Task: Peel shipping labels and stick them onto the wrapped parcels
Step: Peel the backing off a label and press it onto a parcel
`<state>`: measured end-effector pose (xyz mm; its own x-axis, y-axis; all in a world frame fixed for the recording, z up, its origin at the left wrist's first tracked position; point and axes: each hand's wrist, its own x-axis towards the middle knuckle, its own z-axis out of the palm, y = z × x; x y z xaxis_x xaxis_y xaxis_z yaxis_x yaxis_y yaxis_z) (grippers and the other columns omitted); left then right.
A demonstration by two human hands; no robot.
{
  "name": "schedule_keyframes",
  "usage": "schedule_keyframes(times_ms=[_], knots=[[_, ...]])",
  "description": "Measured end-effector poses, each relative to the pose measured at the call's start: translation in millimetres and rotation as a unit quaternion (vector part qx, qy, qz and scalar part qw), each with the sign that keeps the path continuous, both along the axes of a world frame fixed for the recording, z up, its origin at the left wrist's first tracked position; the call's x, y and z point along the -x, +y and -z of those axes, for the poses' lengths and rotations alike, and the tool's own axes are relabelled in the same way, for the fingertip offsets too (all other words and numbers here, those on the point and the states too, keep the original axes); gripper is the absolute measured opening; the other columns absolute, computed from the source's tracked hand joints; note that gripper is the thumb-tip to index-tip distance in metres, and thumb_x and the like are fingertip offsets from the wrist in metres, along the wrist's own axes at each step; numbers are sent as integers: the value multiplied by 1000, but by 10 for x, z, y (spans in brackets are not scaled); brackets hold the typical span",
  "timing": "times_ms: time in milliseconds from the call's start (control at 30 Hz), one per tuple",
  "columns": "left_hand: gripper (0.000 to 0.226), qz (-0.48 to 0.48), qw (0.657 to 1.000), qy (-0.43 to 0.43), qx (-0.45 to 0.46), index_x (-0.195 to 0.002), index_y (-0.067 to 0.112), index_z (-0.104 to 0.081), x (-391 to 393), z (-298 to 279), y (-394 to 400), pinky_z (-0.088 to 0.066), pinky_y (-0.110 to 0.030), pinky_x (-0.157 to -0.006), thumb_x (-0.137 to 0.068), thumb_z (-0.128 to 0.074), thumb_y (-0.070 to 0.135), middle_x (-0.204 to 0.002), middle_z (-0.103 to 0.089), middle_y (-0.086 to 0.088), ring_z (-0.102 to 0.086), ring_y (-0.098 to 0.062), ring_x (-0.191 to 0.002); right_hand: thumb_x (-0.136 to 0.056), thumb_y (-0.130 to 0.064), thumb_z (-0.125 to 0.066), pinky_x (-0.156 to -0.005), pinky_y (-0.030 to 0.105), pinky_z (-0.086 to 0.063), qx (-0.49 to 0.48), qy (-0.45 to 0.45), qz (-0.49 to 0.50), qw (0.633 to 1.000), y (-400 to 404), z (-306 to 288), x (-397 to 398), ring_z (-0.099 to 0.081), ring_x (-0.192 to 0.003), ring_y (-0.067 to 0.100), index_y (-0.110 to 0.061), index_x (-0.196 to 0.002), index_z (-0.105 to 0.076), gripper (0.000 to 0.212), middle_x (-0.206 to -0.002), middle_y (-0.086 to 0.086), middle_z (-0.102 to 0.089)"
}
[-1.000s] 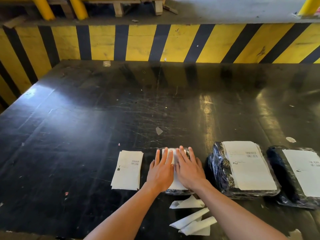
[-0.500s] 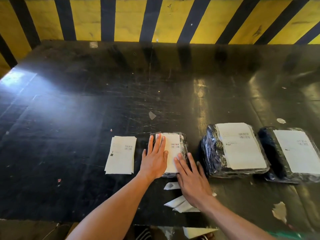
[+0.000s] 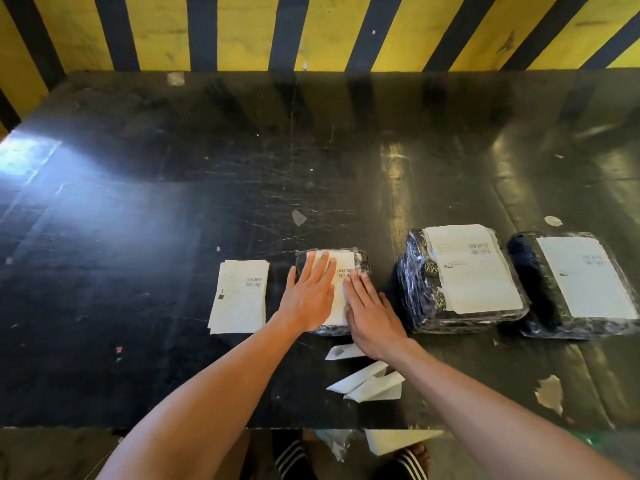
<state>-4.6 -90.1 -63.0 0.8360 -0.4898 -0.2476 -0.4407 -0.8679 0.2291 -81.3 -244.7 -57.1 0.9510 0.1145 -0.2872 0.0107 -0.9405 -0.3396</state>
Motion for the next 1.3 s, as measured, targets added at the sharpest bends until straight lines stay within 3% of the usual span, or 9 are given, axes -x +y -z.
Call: schedule_keyframes(times_ms=[167, 367, 533, 667, 767, 867, 933, 1100, 1300], knots=[[58, 21, 999, -31, -4, -156, 29, 10, 370, 79, 190, 4, -50, -123, -104, -10, 46, -163, 21, 7, 26, -18, -148, -106, -38, -11, -124, 48, -6, 25, 8, -10, 1000, -26, 21, 52, 24, -149, 11, -22, -157, 10, 57, -163, -7, 21], [59, 5, 998, -8, 64, -157, 26, 3, 830, 128, 391, -3, -38, -126, -105, -23, 37, -163, 15, 11, 27, -9, -147, -106, -38, -14, -123, 44, -12, 7, -11, 3, 1000, -16, 40, 72, 22, -149, 8, -23, -157, 7, 58, -164, -9, 19], [48, -73, 983, -49, 158, -148, 29, -33, 739, 125, 432, -31, -46, -118, -101, -31, 37, -160, -23, 5, -13, -18, -151, -103, -33, -29, -118, 44, -25, -75, -43, 53, 995, 21, 69, 71, 7, -150, 3, -22, -158, -14, 58, -166, -11, -2], [55, -135, 981, -20, 137, -155, 36, -12, 372, 105, 279, -11, -50, -121, -104, -30, 41, -166, 0, 8, 10, -23, -153, -101, -30, -38, -120, 45, -23, -108, -83, 97, 986, 25, 67, -64, -9, -149, 8, -21, -152, -30, 53, -163, -9, -20], [59, -112, 988, 8, 111, -155, 38, 5, 161, 169, 174, -1, -53, -120, -103, -23, 48, -164, 16, 13, 23, -27, -150, -104, -33, -34, -124, 43, -10, -124, -71, 130, 981, -18, 84, -227, 5, -152, 12, -24, -157, -14, 58, -166, -10, -2], [60, -104, 988, 13, 117, -154, 38, 12, 88, 308, 137, -4, -56, -123, -102, -14, 54, -163, 23, 11, 18, -27, -151, -105, -38, -28, -122, 49, -2, -116, -15, 133, 984, -54, 142, -342, 15, -152, 21, -32, -157, 0, 60, -165, -10, 16], [60, -119, 983, 11, 143, -153, 41, 12, 116, 363, 120, -7, -54, -123, -101, -15, 53, -161, 28, 12, 17, -25, -152, -105, -40, -25, -122, 51, -5, -109, 5, 129, 986, -47, 193, -361, 11, -152, 24, -35, -157, 3, 59, -164, -8, 20], [60, -129, 969, 5, 210, -145, 53, 19, 174, 333, 126, -29, -44, -120, -102, -23, 51, -157, 34, 17, 5, -22, -153, -106, -38, -23, -124, 42, -3, -129, -28, 123, 984, -18, 304, -342, 14, -152, 18, -34, -156, 5, 58, -158, -12, 30], [64, -89, 981, -15, 173, -155, 33, 13, 142, 355, 141, -9, -45, -125, -98, -1, 59, -162, 26, 10, 16, -17, -152, -105, -40, -22, -123, 45, -5, -108, -40, 94, 989, -34, 310, -349, 13, -152, 21, -39, -156, 0, 55, -161, -14, 23]])
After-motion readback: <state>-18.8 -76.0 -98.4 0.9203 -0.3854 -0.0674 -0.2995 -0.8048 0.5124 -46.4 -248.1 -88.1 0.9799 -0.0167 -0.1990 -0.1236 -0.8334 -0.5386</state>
